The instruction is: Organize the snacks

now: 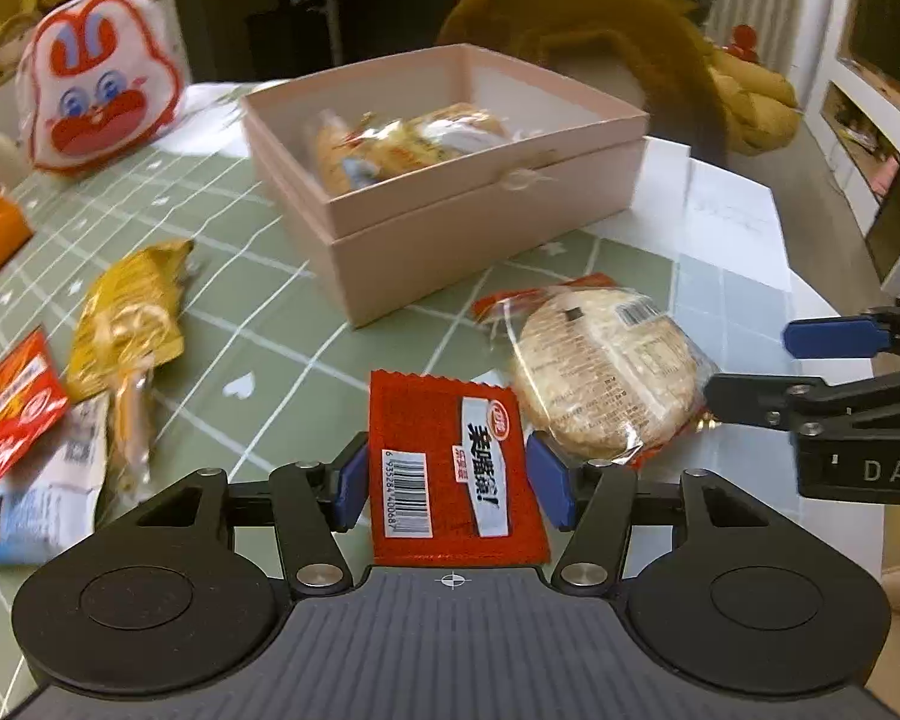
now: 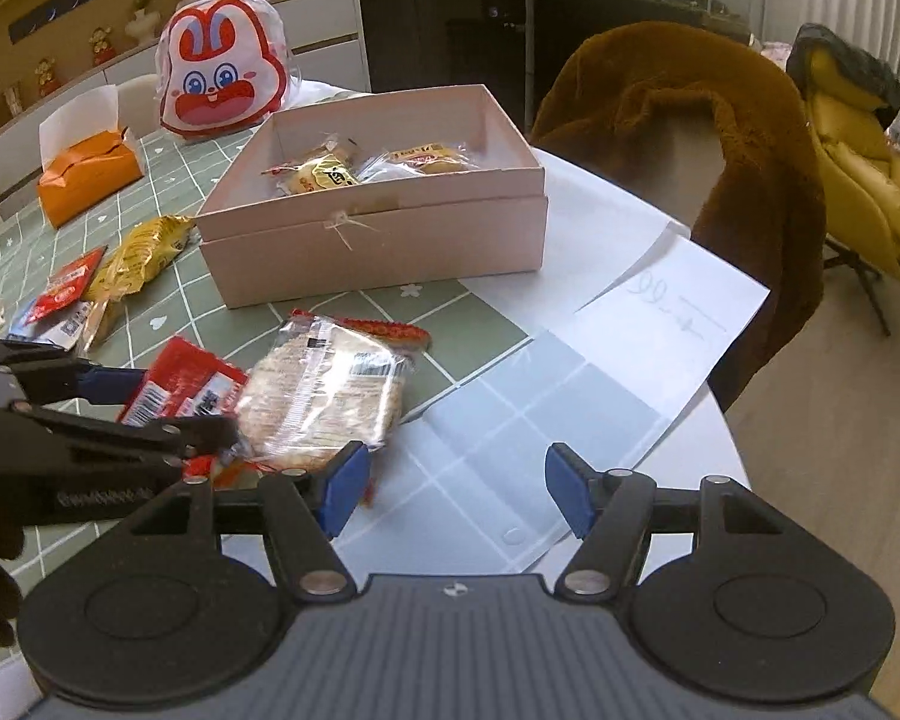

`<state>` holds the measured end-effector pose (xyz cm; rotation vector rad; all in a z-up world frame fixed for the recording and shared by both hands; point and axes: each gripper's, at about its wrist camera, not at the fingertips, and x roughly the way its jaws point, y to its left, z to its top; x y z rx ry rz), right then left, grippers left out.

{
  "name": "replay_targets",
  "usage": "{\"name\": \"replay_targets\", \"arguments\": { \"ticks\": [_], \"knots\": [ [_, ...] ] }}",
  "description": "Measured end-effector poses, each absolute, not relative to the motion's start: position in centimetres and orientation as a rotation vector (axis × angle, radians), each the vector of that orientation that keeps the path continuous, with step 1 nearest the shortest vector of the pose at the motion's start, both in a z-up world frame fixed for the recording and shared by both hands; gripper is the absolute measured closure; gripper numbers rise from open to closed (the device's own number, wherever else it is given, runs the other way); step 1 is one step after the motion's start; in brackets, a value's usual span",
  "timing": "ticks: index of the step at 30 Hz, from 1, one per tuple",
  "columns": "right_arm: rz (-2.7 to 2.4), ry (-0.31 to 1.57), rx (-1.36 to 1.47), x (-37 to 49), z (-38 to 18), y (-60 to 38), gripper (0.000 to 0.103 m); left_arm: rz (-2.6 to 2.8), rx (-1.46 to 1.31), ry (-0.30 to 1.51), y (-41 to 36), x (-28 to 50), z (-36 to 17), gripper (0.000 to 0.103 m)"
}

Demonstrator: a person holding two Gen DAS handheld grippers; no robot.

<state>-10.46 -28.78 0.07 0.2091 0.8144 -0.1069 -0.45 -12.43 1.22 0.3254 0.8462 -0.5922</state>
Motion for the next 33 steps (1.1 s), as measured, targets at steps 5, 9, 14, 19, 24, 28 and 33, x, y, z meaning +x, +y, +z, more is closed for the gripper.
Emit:
{"name": "replay_targets", "arguments": {
  "ticks": [5,9,14,19,24,28,33],
  "knots": [
    [-0.09,0.815,0.23,-9.8,0.3,-28.7,0.037,-0.591,0.262,0.854,-10.7,-0.1,1.4,0.052],
    [-0.056,0.804,0.229,-8.9,0.6,-28.2,0.033,-0.542,0.16,0.878,-7.1,0.0,1.8,0.065],
    [0.005,0.839,0.262,-6.7,0.0,-27.0,0.032,-0.501,0.079,0.896,-3.5,-0.4,1.7,0.065],
    [0.008,0.852,0.292,-4.6,-0.6,-25.8,0.023,-0.492,0.117,0.889,-3.9,-0.8,1.9,0.06],
    [0.017,0.864,0.181,-3.6,-0.7,-24.6,0.022,-0.5,0.244,0.865,-5.8,-1.8,1.5,0.044],
    [0.035,0.858,0.076,-3.7,-1.0,-23.9,0.021,-0.485,0.234,0.851,-5.9,-2.1,1.4,0.044],
    [0.056,0.878,0.058,-3.4,-0.7,-24.2,0.024,-0.458,0.195,0.867,-5.6,-2.2,1.6,0.047]
  ]
}}
